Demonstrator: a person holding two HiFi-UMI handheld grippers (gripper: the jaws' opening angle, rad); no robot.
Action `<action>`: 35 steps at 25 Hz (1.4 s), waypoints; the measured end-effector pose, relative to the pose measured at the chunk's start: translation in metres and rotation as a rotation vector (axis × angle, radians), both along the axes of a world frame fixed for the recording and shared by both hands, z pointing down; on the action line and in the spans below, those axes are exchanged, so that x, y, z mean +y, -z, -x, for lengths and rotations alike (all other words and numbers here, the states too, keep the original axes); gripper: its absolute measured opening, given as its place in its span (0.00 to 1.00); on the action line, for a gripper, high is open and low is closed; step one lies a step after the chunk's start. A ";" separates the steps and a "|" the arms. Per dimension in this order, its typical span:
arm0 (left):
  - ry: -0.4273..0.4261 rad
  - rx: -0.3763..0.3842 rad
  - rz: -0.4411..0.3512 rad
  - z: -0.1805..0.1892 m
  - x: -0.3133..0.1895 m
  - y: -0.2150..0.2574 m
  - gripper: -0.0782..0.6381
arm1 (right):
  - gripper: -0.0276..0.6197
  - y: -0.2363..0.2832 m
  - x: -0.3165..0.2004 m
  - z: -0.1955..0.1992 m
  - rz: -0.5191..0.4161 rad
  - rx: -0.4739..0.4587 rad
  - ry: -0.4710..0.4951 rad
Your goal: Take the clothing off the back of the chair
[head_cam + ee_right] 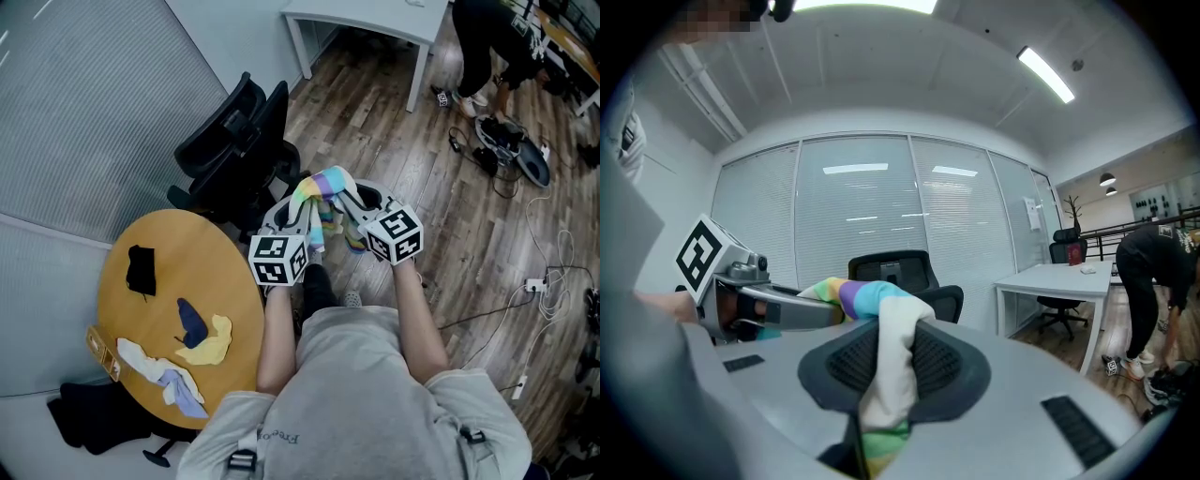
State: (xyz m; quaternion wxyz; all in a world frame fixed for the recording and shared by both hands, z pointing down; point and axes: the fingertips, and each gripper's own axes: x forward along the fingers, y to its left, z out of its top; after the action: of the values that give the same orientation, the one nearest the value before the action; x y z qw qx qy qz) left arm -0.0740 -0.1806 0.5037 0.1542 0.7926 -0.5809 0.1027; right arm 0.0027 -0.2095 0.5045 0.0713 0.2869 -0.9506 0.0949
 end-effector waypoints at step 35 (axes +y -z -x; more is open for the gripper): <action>0.034 0.053 -0.035 0.020 0.015 0.009 0.21 | 0.17 0.006 0.009 0.023 -0.044 0.011 0.064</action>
State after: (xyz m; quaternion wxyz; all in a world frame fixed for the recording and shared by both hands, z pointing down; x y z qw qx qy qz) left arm -0.0937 -0.1652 0.4950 0.1571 0.7876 -0.5918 0.0689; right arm -0.0202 -0.2003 0.4986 0.0733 0.2581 -0.9608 0.0700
